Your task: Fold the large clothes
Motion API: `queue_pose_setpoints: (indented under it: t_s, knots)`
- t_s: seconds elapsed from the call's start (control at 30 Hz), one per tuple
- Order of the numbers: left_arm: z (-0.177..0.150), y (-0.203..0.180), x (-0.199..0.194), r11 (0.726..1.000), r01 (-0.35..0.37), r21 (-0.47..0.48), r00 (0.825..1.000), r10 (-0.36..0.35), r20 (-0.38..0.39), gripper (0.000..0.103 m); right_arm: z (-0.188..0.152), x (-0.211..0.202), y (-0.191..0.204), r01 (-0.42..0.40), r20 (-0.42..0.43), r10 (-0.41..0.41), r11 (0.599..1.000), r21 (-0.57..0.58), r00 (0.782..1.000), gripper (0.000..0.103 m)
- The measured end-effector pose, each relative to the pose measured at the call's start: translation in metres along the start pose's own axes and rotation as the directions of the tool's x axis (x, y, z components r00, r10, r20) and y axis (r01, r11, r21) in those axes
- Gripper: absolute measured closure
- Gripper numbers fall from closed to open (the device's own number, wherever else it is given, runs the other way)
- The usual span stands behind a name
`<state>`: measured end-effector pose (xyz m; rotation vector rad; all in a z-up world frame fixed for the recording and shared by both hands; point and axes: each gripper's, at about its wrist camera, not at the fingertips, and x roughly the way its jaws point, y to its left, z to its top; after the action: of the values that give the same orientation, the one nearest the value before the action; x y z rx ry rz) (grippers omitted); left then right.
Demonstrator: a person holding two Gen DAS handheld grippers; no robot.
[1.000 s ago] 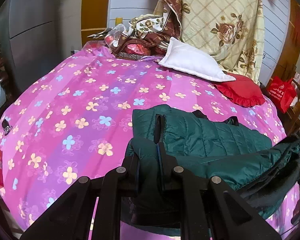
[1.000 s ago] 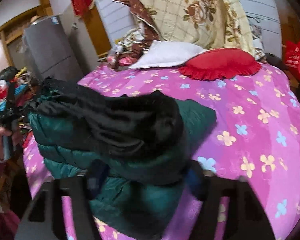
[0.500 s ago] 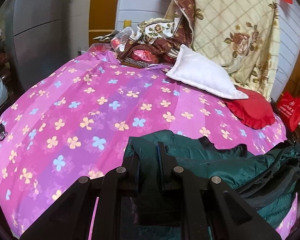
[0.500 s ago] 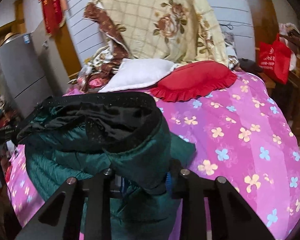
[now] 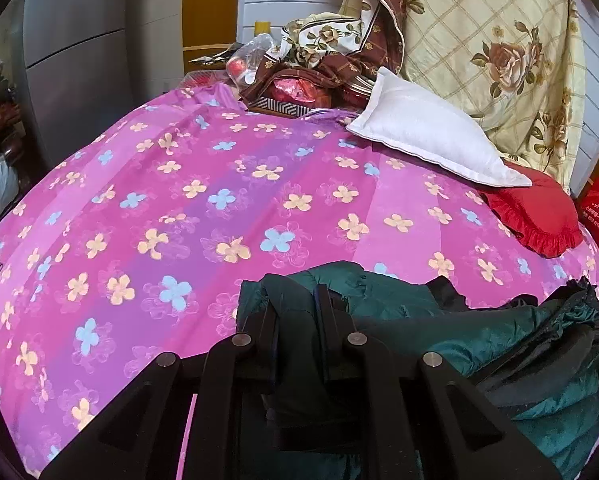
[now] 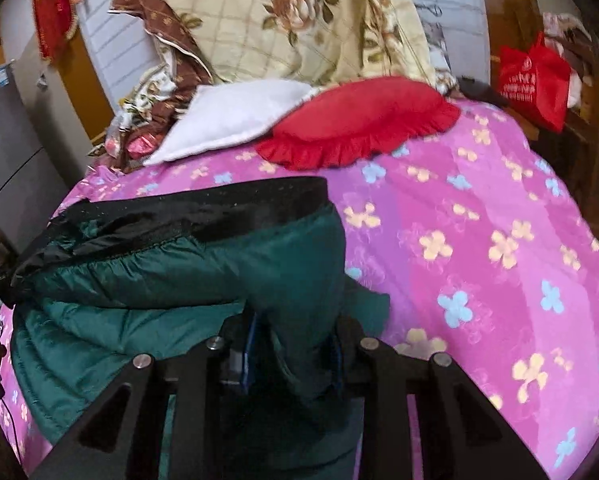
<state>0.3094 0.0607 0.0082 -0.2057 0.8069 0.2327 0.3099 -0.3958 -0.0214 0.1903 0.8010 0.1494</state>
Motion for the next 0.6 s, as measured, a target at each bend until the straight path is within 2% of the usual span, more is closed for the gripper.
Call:
queue_pose_setpoints:
  t_s: [0.17, 0.27, 0.33, 0.4, 0.6]
  knots:
    - [-0.003, 0.000, 0.006, 1.000, 0.002, 0.005, 1.000, -0.002, 0.005, 0.103, -0.008, 0.020, -0.005, 0.020, -0.033, -0.019, 0.999, 0.027, 0.999, 0.068]
    - [-0.004, 0.004, 0.007, 0.999, 0.034, -0.015, 0.999, -0.034, 0.006, 0.103, -0.009, 0.026, -0.008, 0.039, -0.048, -0.036, 0.998, 0.047, 0.998, 0.051]
    - [-0.004, 0.006, 0.006, 0.999, 0.049, -0.015, 0.999, -0.049, 0.004, 0.101, -0.009, 0.027, -0.012, 0.053, -0.059, -0.049, 0.996, 0.076, 0.997, 0.033]
    - [-0.004, 0.007, 0.004, 0.998, 0.063, -0.002, 0.998, -0.063, 0.000, 0.100, -0.010, 0.026, -0.017, 0.057, -0.060, -0.051, 0.993, 0.107, 0.997, 0.025]
    - [-0.002, 0.017, -0.009, 0.993, 0.120, -0.013, 0.993, -0.120, -0.012, 0.094, -0.010, 0.007, -0.024, 0.012, -0.022, -0.009, 0.989, 0.150, 1.000, 0.024]
